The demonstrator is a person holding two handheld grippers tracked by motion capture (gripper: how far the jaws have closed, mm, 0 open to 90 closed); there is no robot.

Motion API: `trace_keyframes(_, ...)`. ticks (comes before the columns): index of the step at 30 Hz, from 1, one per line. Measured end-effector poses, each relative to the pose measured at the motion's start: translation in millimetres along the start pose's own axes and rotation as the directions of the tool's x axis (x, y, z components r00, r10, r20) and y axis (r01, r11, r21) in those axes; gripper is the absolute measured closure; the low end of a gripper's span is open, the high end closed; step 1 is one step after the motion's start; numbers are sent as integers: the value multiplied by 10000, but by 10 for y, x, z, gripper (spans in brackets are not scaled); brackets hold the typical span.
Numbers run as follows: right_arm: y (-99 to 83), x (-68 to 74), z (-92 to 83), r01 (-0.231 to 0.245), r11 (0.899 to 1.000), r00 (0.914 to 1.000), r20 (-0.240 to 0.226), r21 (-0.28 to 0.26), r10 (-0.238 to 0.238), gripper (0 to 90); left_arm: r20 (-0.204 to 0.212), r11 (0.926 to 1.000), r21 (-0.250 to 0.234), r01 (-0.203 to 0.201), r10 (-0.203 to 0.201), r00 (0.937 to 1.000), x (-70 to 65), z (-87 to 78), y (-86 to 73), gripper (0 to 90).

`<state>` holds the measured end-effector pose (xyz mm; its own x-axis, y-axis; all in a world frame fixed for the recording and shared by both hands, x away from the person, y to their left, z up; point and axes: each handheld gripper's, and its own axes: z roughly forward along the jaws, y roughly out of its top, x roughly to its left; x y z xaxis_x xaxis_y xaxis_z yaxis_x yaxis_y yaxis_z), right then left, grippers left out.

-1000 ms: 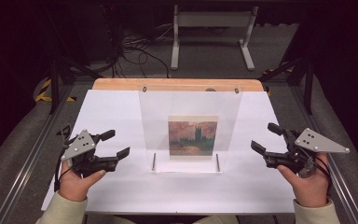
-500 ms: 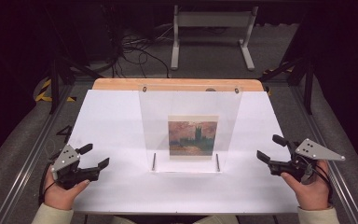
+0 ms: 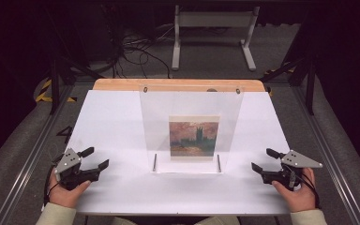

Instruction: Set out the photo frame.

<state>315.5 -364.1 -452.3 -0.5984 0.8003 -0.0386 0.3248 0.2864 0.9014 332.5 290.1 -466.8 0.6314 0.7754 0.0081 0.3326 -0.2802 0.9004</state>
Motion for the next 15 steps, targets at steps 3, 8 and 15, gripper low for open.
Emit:
trace_keyframes(3,1,-8,0,-126,9999,9999,82,10,126,159,6,9998,36,213,-213,9998,12,-5,-2,213)
trace_keyframes(8,5,-1,13,-61,9999,10000,71,122,60,160,-8,9997,-49,250,-250,9997,13,-6,-5,208)
trace_keyframes(15,7,-4,17,-70,9998,10000,49,161,70,160,-32,9997,-50,258,-258,9997,18,-5,-2,204)
